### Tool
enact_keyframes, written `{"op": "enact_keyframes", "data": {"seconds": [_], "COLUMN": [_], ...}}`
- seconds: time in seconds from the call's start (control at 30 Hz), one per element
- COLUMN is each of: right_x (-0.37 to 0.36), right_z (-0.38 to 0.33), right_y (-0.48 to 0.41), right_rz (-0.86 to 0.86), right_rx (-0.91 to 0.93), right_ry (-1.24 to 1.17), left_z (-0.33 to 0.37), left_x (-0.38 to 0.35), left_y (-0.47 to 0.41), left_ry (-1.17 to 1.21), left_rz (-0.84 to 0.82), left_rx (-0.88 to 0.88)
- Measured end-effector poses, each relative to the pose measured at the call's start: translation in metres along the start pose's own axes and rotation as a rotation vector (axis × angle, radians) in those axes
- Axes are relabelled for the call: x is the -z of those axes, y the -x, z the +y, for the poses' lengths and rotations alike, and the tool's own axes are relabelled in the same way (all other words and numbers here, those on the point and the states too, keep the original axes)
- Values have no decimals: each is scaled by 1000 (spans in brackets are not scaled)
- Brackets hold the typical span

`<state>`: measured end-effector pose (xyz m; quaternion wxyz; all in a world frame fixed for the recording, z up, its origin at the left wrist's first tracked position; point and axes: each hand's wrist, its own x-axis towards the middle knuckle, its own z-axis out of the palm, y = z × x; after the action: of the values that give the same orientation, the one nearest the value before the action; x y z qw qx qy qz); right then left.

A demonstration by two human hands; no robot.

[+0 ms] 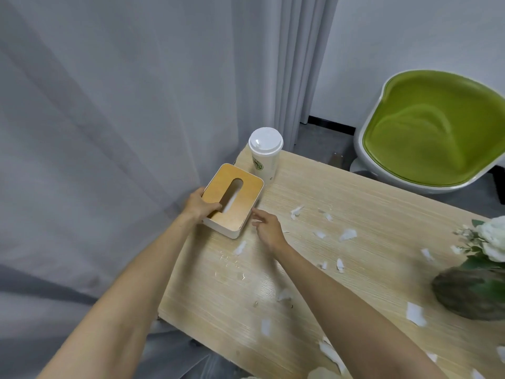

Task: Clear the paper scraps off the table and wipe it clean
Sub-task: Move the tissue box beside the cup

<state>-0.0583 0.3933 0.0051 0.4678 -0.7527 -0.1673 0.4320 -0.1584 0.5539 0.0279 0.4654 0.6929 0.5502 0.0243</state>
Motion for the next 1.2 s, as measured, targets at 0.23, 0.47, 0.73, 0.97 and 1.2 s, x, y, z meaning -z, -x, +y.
{"op": "enact_keyframes", "data": {"seconds": [0.23, 0.47, 0.73, 0.97, 1.2], "right_x": [0, -5, -11, -36, -51], "right_z": [8, 18, 49, 61, 70], "right_y": [-5, -3, 12, 19, 15], "right_rz": [20, 7, -21, -116, 18], "right_rx": [8, 43, 96, 174, 157], "right_ry": [11, 101, 516, 748, 755], "left_z": [-7, -22, -54, -96, -103], "left_x": [-6, -12, -53, -84, -82], "left_y": [-5, 2, 53, 76, 81], "left_ry": [61, 145, 241, -18, -27], "left_rz": [-36, 36, 577, 163, 237], "left_rx": [-6, -57, 224, 134, 149]}}
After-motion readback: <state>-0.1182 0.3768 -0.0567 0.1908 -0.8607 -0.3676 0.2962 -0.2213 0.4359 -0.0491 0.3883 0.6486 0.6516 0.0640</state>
